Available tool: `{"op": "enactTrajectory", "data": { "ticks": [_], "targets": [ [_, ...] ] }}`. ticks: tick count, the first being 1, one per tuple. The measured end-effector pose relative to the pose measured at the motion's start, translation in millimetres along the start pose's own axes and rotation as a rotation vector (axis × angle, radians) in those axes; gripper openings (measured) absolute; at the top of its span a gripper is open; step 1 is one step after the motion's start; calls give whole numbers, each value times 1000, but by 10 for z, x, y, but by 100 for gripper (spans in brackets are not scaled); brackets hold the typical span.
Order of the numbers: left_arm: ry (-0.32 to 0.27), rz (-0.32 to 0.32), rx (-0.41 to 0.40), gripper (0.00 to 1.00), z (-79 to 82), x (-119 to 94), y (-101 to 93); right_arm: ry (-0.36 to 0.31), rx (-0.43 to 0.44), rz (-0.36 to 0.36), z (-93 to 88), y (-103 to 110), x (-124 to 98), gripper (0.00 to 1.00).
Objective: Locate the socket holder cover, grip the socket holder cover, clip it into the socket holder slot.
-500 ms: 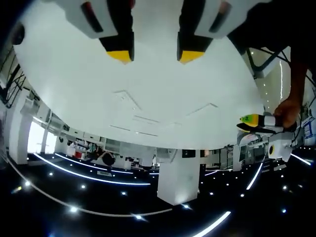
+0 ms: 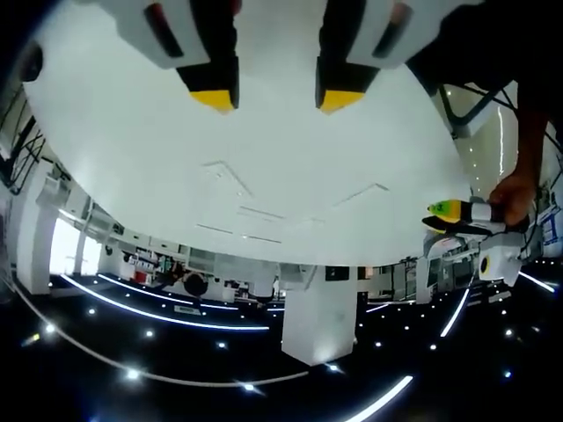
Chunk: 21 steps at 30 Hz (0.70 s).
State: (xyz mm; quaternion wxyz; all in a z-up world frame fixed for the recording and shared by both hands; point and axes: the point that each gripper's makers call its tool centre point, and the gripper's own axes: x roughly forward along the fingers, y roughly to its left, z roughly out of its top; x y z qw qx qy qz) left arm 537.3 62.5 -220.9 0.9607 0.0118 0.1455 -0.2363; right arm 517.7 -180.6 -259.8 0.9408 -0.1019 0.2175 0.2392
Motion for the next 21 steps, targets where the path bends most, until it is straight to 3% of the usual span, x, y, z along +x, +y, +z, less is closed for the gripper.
{"op": "enactTrajectory", "data": {
  "ticks": [21],
  "targets": [
    [3,3,37,36,64,47,11,10,5,2,102,-105,96,36]
  ]
}}
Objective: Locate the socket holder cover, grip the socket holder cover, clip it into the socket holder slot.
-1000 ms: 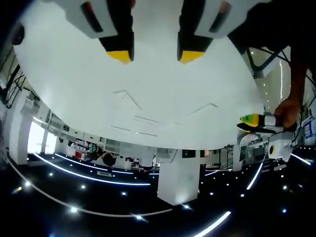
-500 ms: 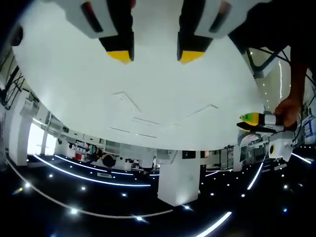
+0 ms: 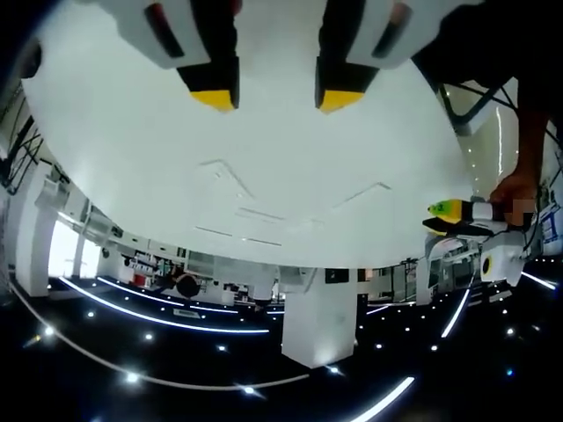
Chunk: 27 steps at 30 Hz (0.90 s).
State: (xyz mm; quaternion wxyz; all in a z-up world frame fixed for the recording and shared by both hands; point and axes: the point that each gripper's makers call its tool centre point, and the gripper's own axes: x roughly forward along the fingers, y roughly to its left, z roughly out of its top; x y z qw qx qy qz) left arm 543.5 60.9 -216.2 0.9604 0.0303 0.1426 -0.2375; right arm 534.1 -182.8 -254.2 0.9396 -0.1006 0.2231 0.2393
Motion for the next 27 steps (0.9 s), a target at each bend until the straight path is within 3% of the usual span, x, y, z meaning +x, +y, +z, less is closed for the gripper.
{"op": "enactTrajectory", "data": {
  "ticks": [5,13,21,27],
  "targets": [
    [-3,-4,2,36,31,38,-9,6,-1,0,18,-101,44,35],
    [-22,-41,7,36,82,114,-177,25,-32,-3,87,-265,83,36],
    [-29,-48,-6,36,95,187,-236,35,-42,41,214,-390,178,36],
    [-30,-58,20,36,134,265,-305,56,-66,113,298,-393,308,34]
  ]
}}
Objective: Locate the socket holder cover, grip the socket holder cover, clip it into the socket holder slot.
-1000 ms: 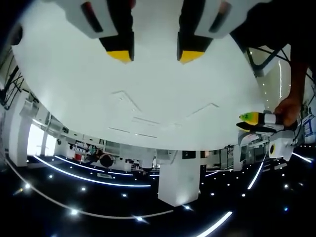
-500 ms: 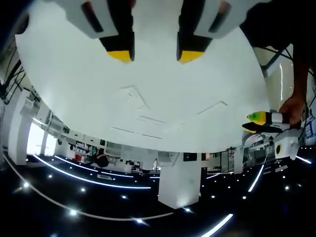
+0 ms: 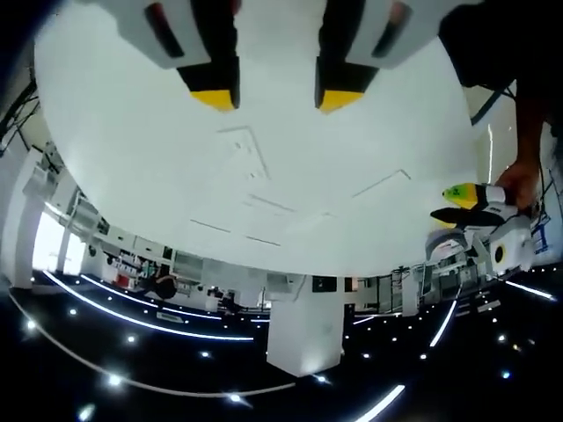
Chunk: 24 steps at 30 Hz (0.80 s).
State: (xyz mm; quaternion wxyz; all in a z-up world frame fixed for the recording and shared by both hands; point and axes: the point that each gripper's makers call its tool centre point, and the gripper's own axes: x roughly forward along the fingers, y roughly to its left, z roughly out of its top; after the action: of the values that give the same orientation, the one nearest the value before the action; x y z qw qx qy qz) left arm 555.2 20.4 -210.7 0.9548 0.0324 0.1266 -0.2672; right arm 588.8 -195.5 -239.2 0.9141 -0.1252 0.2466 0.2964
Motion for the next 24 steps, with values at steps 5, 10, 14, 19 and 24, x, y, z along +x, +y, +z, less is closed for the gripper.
{"op": "enactTrajectory", "data": {
  "ticks": [5,10,14,19,24],
  "targets": [
    [-3,-3,11,36,49,90,0,36,6,54,48,-81,149,35],
    [-22,-18,10,36,111,209,-29,50,5,115,132,-65,243,37],
    [-20,-75,-29,36,115,351,-130,73,-28,125,191,-51,291,37],
    [-5,-92,-1,36,103,498,-244,112,-63,129,239,-65,369,37],
    [3,-111,21,36,103,600,-358,144,-80,133,270,-105,440,36]
  ]
}}
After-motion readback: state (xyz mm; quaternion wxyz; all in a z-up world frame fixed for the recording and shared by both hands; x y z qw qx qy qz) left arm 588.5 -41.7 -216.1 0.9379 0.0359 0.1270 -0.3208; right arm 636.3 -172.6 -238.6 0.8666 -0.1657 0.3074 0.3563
